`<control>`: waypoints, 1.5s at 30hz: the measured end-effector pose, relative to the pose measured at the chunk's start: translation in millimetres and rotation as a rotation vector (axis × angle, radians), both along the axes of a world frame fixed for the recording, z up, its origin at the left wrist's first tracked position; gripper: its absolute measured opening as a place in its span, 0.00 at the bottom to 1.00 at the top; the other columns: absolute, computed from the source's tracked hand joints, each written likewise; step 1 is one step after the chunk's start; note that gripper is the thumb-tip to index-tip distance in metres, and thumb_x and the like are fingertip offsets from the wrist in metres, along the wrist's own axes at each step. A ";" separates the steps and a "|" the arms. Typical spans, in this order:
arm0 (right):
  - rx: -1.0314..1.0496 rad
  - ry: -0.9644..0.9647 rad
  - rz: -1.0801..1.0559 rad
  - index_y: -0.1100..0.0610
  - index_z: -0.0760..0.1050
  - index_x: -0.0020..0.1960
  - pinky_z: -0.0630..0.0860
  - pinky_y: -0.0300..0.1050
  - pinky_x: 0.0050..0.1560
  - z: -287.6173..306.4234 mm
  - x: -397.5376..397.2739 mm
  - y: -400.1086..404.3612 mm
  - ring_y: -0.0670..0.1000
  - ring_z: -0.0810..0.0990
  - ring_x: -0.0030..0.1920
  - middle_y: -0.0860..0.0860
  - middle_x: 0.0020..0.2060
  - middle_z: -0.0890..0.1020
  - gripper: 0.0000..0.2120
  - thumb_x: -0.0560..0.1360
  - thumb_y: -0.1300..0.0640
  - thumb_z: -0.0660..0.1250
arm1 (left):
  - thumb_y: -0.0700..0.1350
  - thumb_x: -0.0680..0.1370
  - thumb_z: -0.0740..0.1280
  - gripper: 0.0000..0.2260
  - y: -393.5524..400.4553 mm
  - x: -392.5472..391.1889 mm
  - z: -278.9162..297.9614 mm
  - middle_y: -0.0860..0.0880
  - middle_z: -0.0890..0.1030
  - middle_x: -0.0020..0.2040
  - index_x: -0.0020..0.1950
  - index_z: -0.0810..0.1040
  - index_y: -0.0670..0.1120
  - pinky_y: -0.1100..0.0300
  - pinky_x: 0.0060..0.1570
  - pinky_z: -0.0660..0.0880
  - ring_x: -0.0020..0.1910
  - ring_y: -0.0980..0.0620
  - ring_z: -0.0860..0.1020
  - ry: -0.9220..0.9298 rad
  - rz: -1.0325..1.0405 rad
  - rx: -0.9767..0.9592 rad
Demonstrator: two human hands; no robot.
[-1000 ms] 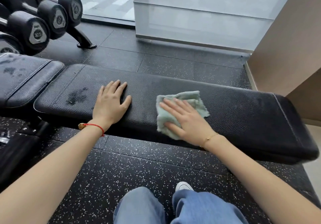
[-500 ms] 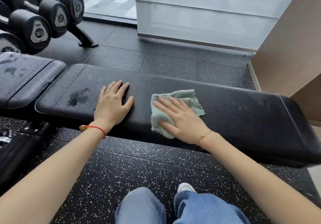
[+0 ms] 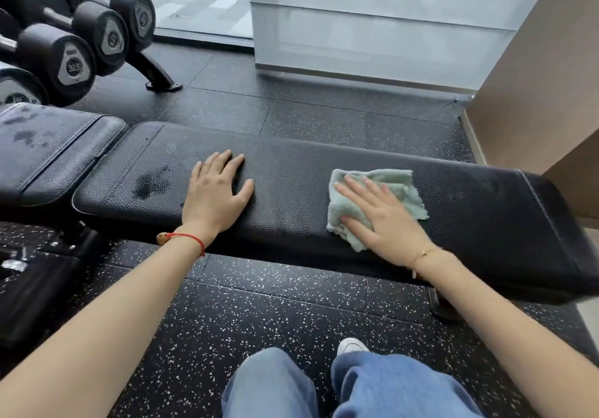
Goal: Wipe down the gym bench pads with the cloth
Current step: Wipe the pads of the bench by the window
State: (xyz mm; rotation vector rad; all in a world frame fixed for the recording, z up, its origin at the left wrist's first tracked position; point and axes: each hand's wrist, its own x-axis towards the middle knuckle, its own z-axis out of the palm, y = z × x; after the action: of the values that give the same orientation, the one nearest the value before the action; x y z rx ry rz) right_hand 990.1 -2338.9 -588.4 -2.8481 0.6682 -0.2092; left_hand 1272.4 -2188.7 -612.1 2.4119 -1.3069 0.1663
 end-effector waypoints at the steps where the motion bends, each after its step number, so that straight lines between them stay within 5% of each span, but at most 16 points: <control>1: -0.001 0.006 -0.111 0.42 0.51 0.79 0.40 0.50 0.78 0.8 -2.1 -18.5 0.49 0.47 0.79 0.43 0.79 0.51 0.34 0.75 0.31 0.43 | 0.62 0.75 0.53 0.31 -0.3 -0.3 0.2 0.46 0.68 0.75 0.73 0.69 0.50 0.48 0.76 0.53 0.75 0.46 0.62 0.001 0.003 0.001; 5: -0.035 0.075 -0.255 0.49 0.51 0.80 0.41 0.54 0.77 7.5 59.2 -42.3 0.52 0.46 0.79 0.49 0.79 0.51 0.35 0.77 0.34 0.46 | 0.62 0.74 0.53 0.31 -1.2 -2.9 3.4 0.46 0.69 0.74 0.73 0.70 0.49 0.47 0.75 0.54 0.74 0.46 0.63 0.002 0.009 0.008; 9: -0.039 0.079 0.031 0.46 0.47 0.80 0.37 0.52 0.77 4.0 98.0 26.8 0.52 0.42 0.79 0.47 0.79 0.48 0.33 0.79 0.35 0.47 | 0.64 0.73 0.52 0.32 0.3 -0.9 3.8 0.46 0.69 0.74 0.73 0.70 0.49 0.46 0.75 0.55 0.74 0.46 0.63 0.005 0.005 0.008; 13: -0.039 0.006 0.177 0.42 0.47 0.79 0.36 0.47 0.77 2.8 23.0 44.7 0.47 0.42 0.78 0.43 0.79 0.48 0.29 0.81 0.38 0.51 | 0.63 0.74 0.53 0.31 0.6 -3.7 4.9 0.45 0.68 0.74 0.74 0.69 0.49 0.47 0.75 0.54 0.75 0.45 0.62 0.014 -0.001 0.015; 17: -0.034 -0.012 -0.168 0.47 0.53 0.79 0.44 0.51 0.78 0.3 -41.7 -27.1 0.51 0.50 0.79 0.47 0.78 0.55 0.33 0.78 0.34 0.47 | 0.60 0.79 0.54 0.29 0.3 -5.6 6.3 0.45 0.64 0.77 0.76 0.65 0.48 0.47 0.76 0.50 0.77 0.45 0.59 0.013 0.004 0.081; 21: -0.004 0.105 -0.384 0.48 0.46 0.80 0.38 0.54 0.77 2.9 7.2 -69.4 0.53 0.44 0.79 0.48 0.79 0.47 0.32 0.80 0.37 0.48 | 0.53 0.80 0.59 0.24 -10.1 -21.6 16.3 0.43 0.65 0.76 0.75 0.67 0.45 0.44 0.75 0.53 0.76 0.44 0.60 0.049 0.012 0.094; 25: -0.010 0.078 -0.121 0.45 0.44 0.80 0.36 0.53 0.77 -0.5 35.9 -17.5 0.53 0.41 0.79 0.46 0.79 0.45 0.31 0.81 0.37 0.49 | 0.51 0.80 0.61 0.23 -34.8 -64.3 23.8 0.43 0.67 0.75 0.74 0.67 0.45 0.45 0.75 0.53 0.75 0.45 0.61 0.060 -0.104 0.052; 29: 0.003 -0.009 0.043 0.40 0.46 0.79 0.35 0.45 0.76 1.8 -44.5 22.8 0.45 0.39 0.78 0.41 0.79 0.46 0.31 0.79 0.35 0.47 | 0.50 0.80 0.60 0.24 -53.7 -104.1 19.6 0.44 0.65 0.76 0.76 0.65 0.46 0.44 0.76 0.51 0.76 0.45 0.59 0.085 -0.187 0.025; 33: 0.020 0.001 -0.230 0.42 0.51 0.79 0.38 0.46 0.77 -1.0 -94.7 -29.9 0.48 0.46 0.79 0.43 0.79 0.51 0.33 0.76 0.32 0.45 | 0.54 0.81 0.55 0.25 -58.1 -121.1 7.5 0.45 0.61 0.78 0.77 0.61 0.47 0.45 0.77 0.47 0.78 0.46 0.55 0.080 -0.208 0.047; 37: 0.027 0.098 -0.444 0.46 0.47 0.80 0.38 0.52 0.77 5.4 -36.1 -90.5 0.53 0.44 0.79 0.48 0.80 0.48 0.31 0.80 0.37 0.48 | 0.58 0.78 0.48 0.29 -57.3 -125.4 0.8 0.46 0.60 0.78 0.78 0.61 0.49 0.46 0.77 0.47 0.78 0.47 0.55 0.014 -0.174 0.072; 41: 0.010 0.083 -0.152 0.44 0.46 0.79 0.35 0.51 0.76 -2.2 -11.2 -34.8 0.52 0.42 0.79 0.46 0.79 0.47 0.33 0.78 0.34 0.46 | 0.59 0.76 0.45 0.32 -58.3 -124.6 0.5 0.45 0.61 0.78 0.77 0.62 0.48 0.44 0.76 0.49 0.78 0.46 0.56 -0.002 -0.174 0.080; 45: 0.060 -0.041 -0.076 0.41 0.49 0.79 0.37 0.48 0.77 -1.7 -98.3 -0.1 0.44 0.42 0.78 0.41 0.79 0.49 0.30 0.78 0.35 0.48 | 0.55 0.75 0.49 0.31 -65.0 -131.0 8.7 0.44 0.61 0.78 0.77 0.62 0.47 0.44 0.76 0.48 0.78 0.45 0.55 0.048 -0.148 0.093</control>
State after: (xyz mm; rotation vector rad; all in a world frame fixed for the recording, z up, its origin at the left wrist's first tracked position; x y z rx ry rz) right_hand 891.8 -2339.0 -590.1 -2.7566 0.7619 -0.2542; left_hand 1141.5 -2253.7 -603.4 2.3674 -1.4944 0.0072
